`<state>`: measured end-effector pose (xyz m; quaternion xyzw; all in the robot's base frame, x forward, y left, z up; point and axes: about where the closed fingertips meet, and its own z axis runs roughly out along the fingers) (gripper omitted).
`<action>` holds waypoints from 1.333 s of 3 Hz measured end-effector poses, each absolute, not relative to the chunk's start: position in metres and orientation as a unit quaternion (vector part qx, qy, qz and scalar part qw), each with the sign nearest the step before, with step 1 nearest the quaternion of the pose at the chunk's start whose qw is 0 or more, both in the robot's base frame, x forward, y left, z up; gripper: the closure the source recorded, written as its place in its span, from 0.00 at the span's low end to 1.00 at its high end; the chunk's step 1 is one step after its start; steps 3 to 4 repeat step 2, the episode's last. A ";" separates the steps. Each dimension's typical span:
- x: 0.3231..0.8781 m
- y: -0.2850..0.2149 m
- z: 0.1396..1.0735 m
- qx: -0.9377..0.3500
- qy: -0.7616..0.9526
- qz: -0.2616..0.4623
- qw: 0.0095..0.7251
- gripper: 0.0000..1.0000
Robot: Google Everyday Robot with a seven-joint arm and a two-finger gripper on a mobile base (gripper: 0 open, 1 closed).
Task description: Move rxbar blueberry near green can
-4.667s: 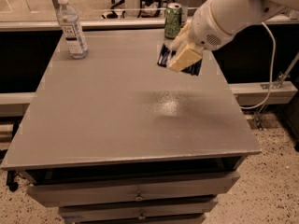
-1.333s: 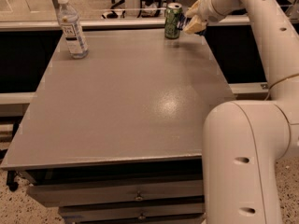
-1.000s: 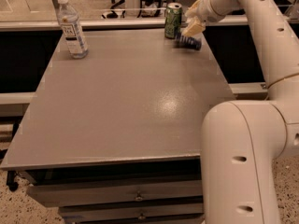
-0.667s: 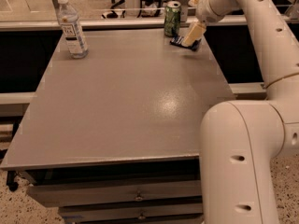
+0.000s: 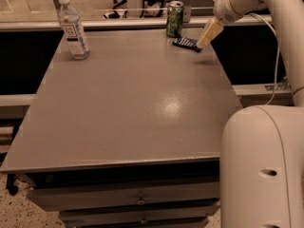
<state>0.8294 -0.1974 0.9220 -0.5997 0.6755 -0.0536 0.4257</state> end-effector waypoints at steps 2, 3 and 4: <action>0.747 -0.262 0.929 -0.513 0.694 0.087 0.498 0.00; 0.747 -0.262 0.929 -0.513 0.694 0.087 0.498 0.00; 0.747 -0.262 0.929 -0.513 0.694 0.087 0.498 0.00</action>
Offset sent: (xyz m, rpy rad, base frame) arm -0.1683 -0.1118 -0.0034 0.6458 0.1465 -0.0129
